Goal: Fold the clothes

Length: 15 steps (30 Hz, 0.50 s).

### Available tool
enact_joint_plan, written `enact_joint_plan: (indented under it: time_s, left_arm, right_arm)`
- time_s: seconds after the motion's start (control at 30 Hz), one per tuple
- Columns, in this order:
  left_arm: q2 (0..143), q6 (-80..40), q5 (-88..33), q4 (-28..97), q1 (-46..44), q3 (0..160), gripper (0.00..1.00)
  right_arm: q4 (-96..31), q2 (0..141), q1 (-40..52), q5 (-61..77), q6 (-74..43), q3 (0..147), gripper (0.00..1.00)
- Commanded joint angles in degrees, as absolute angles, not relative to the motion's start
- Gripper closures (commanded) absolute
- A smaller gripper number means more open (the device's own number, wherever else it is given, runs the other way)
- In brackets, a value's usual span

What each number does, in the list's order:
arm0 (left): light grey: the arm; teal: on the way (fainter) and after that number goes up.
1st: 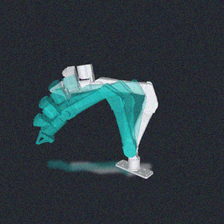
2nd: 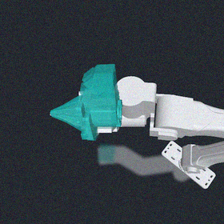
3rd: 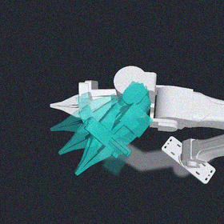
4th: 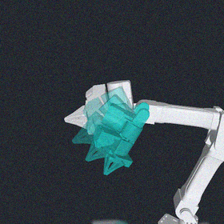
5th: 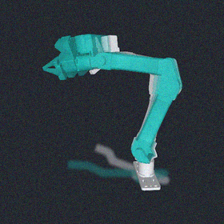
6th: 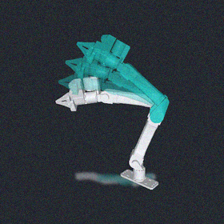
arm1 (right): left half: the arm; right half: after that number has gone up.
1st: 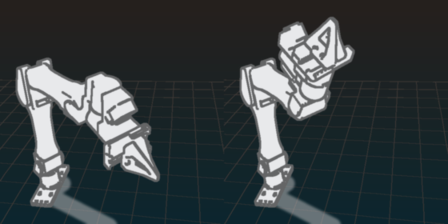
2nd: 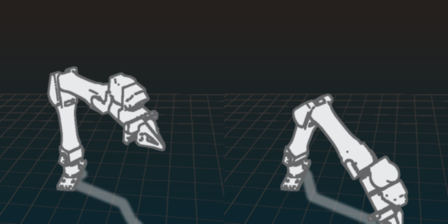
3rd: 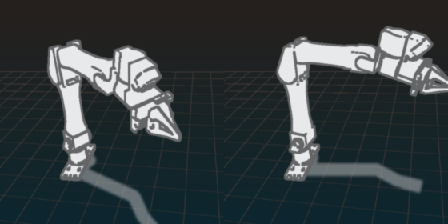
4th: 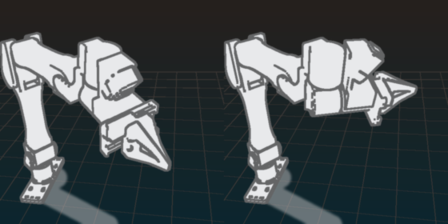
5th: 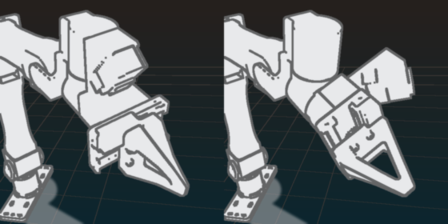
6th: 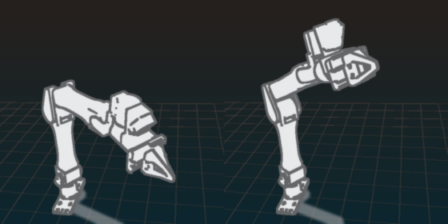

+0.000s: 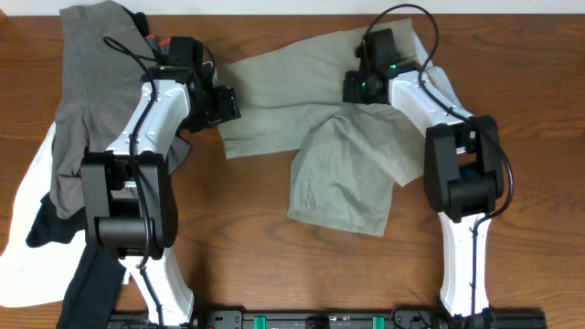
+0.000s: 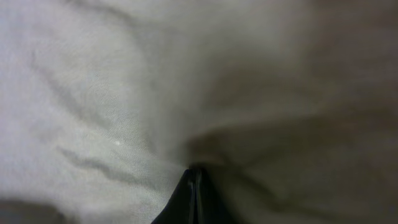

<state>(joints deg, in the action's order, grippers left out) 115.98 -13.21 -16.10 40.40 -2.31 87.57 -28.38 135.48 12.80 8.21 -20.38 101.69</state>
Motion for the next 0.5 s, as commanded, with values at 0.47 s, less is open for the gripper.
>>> enact_joint_plan:
  time_s: [0.47]
  left_arm:
    - [114.78,-12.69,-15.35,40.42,-2.33,87.96,0.26]
  right_arm:
    - [-29.19,142.34,5.41,-5.89,-28.27,98.45,0.99]
